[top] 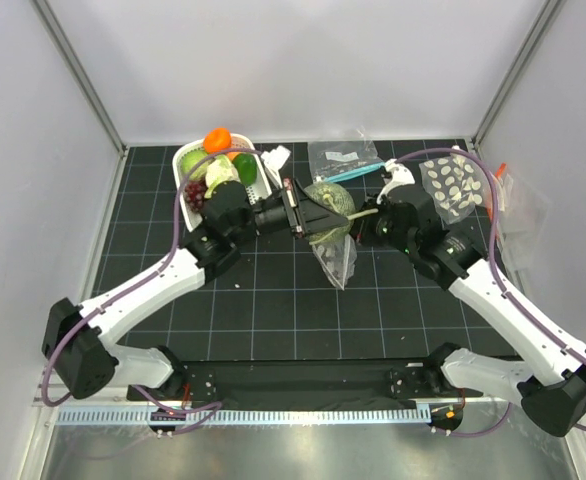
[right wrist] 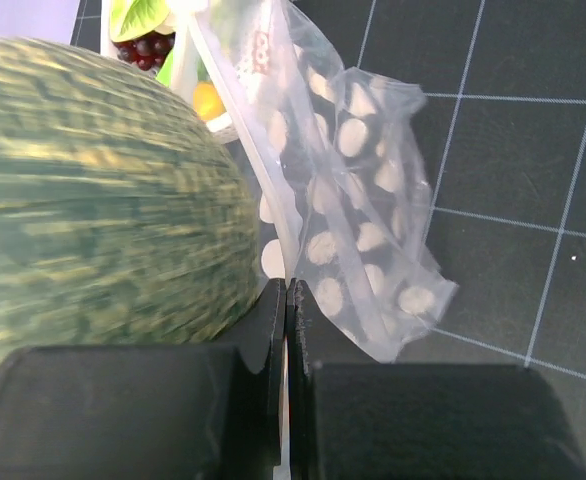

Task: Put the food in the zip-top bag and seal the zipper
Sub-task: Place the fake fruit in the zipper food storage bag.

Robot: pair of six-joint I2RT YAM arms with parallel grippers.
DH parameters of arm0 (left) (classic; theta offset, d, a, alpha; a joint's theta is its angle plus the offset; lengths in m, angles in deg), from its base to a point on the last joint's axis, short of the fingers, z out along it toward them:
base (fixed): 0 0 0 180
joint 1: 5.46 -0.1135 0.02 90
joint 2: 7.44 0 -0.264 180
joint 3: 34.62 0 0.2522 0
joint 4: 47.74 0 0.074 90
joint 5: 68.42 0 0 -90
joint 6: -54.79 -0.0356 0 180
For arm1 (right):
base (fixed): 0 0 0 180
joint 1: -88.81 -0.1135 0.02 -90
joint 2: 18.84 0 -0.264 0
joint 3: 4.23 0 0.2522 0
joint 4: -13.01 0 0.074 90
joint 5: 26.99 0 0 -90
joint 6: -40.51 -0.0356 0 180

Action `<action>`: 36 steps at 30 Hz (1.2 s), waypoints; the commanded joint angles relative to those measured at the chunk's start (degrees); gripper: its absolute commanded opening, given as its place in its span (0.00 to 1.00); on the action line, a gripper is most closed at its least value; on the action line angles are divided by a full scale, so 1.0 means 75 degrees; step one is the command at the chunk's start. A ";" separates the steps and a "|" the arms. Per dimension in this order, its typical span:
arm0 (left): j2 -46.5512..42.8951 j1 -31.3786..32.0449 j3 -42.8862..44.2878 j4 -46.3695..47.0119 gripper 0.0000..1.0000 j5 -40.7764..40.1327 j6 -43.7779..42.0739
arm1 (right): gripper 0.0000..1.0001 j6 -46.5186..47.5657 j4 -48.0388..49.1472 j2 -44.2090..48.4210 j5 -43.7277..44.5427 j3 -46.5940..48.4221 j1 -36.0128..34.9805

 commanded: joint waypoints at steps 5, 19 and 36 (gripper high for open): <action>0.0423 0.0021 -0.0741 0.1856 0.00 0.0176 0.0704 | 0.01 -0.0302 0.0165 0.0304 0.0121 -0.0150 0.0079; 0.0599 0.0021 -0.1175 0.2032 0.00 0.0093 0.0703 | 0.01 -0.0489 0.0399 0.0654 0.0214 -0.0419 0.0196; 0.0177 0.0021 -0.1117 0.0907 0.00 0.0174 0.0375 | 0.01 -0.0572 0.0692 0.1323 -0.0148 -0.0865 0.0396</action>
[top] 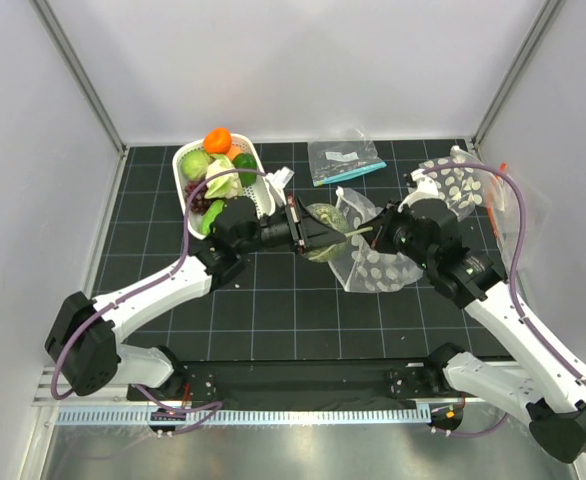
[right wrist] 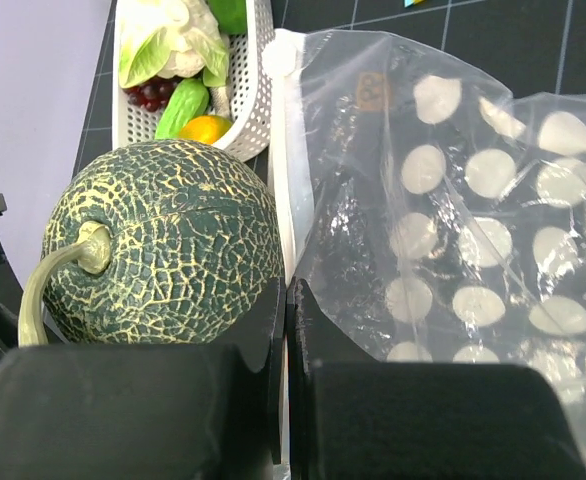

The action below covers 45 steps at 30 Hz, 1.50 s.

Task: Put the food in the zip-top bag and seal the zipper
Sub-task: Place the fake fruit in the zipper food storage bag.

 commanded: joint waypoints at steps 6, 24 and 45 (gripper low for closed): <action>-0.0138 -0.0026 0.0283 -0.0041 0.00 0.0611 0.0025 | 0.01 -0.0020 0.0675 0.0155 -0.0885 -0.0099 0.0075; -0.1789 -0.0026 0.0377 -0.1259 0.00 0.0518 0.0073 | 0.01 -0.1742 0.3746 0.0202 -0.2960 -0.1704 0.0286; -0.1112 0.0595 0.0366 0.2321 0.00 0.0248 0.1981 | 0.01 -0.1708 0.3383 0.0330 -0.2819 -0.1974 0.0286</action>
